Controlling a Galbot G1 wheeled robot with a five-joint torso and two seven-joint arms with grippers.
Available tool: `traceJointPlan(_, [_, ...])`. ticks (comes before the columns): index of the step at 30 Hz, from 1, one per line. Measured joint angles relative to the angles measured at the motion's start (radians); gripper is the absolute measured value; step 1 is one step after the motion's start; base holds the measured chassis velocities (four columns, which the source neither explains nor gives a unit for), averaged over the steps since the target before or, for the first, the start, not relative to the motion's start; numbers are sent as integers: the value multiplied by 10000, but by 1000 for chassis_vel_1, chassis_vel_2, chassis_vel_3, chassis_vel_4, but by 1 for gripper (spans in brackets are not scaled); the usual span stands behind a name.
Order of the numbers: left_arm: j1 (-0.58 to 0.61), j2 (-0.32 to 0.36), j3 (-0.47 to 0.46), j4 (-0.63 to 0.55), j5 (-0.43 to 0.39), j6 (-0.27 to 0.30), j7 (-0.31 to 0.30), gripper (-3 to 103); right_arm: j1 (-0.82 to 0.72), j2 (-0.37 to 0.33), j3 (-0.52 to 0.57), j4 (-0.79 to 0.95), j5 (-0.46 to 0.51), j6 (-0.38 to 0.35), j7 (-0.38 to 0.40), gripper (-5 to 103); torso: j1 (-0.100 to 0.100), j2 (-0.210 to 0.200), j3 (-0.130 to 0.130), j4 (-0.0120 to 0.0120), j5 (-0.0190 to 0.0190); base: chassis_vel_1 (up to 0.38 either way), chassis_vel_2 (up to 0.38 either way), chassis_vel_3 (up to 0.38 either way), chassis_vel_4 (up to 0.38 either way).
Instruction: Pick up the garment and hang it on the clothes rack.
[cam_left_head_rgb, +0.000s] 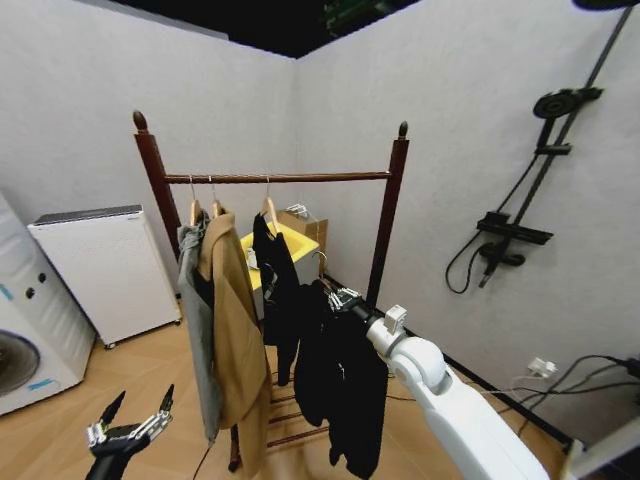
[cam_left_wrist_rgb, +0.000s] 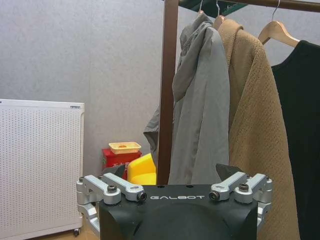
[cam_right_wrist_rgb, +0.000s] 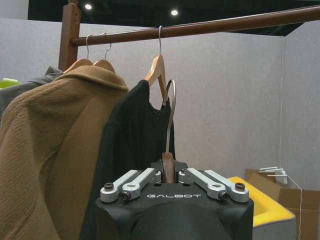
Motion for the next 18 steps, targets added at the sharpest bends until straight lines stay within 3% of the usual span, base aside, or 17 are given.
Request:
traceJointPlan(8, [-1, 0, 0, 0, 0, -1, 0, 100, 479, 75, 7, -98, 24, -112, 419, 9, -1, 0, 0, -1, 0, 0, 0, 0, 0])
traceJointPlan(13, [0, 0, 0, 0, 0, -1, 0, 100, 1425, 77, -157, -163, 250, -581, 948, 9, -1, 0, -1, 0, -3, 0, 0, 0, 0])
traceJointPlan(18, [-1, 0, 0, 0, 0, 0, 1, 100, 2138, 51, -222, -529, 344, -761, 974, 9, 1, -1, 0, 0, 0, 0, 0, 0, 0])
